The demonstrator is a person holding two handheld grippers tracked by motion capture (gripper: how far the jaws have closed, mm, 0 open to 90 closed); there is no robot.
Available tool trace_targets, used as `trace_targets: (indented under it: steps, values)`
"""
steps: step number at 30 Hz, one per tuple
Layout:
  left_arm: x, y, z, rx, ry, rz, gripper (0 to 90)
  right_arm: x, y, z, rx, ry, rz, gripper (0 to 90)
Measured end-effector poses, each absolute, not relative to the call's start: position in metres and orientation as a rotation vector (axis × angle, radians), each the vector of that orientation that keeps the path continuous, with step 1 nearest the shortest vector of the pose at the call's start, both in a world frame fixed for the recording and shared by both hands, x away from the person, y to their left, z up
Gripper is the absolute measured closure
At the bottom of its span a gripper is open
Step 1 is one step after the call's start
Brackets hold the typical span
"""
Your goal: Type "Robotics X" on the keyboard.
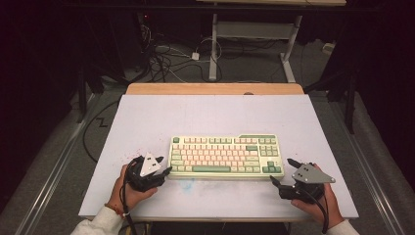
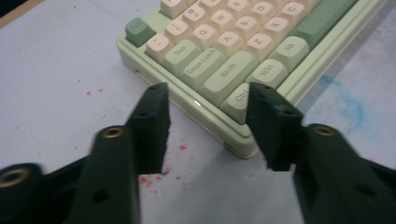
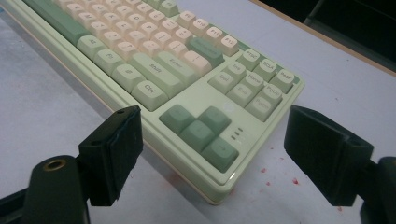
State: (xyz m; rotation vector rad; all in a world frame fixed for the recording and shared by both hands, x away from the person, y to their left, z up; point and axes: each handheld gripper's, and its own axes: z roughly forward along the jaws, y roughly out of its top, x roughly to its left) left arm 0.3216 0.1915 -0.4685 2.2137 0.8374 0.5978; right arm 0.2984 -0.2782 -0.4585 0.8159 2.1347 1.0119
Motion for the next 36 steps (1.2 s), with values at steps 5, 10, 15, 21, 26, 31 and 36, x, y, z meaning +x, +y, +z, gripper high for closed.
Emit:
trace_targets:
  steps: [5,10,15,21,26,31,36]
  values:
    - [0.324,0.196,-0.461,2.168,0.832,0.543,81.7,0.298,-0.278,-0.459,0.814,2.138,1.005,19.8]
    - [0.33,0.193,-0.453,2.132,0.82,0.492,87.5,0.299,-0.277,-0.459,0.808,2.143,0.999,19.8]
    - [0.337,0.179,-0.449,2.159,0.778,0.481,87.6,0.299,-0.276,-0.46,0.808,2.15,0.993,19.8]
    - [0.347,0.16,-0.449,2.203,0.741,0.463,87.6,0.299,-0.277,-0.46,0.81,2.152,0.992,19.8]
    - [0.354,0.149,-0.451,2.241,0.724,0.441,87.6,0.299,-0.275,-0.461,0.807,2.159,0.989,19.8]
    - [0.362,0.137,-0.453,2.266,0.71,0.429,87.6,0.299,-0.275,-0.461,0.808,2.162,0.983,19.8]
    - [0.368,0.128,-0.455,2.296,0.703,0.418,87.5,0.299,-0.276,-0.461,0.804,2.163,0.981,19.8]
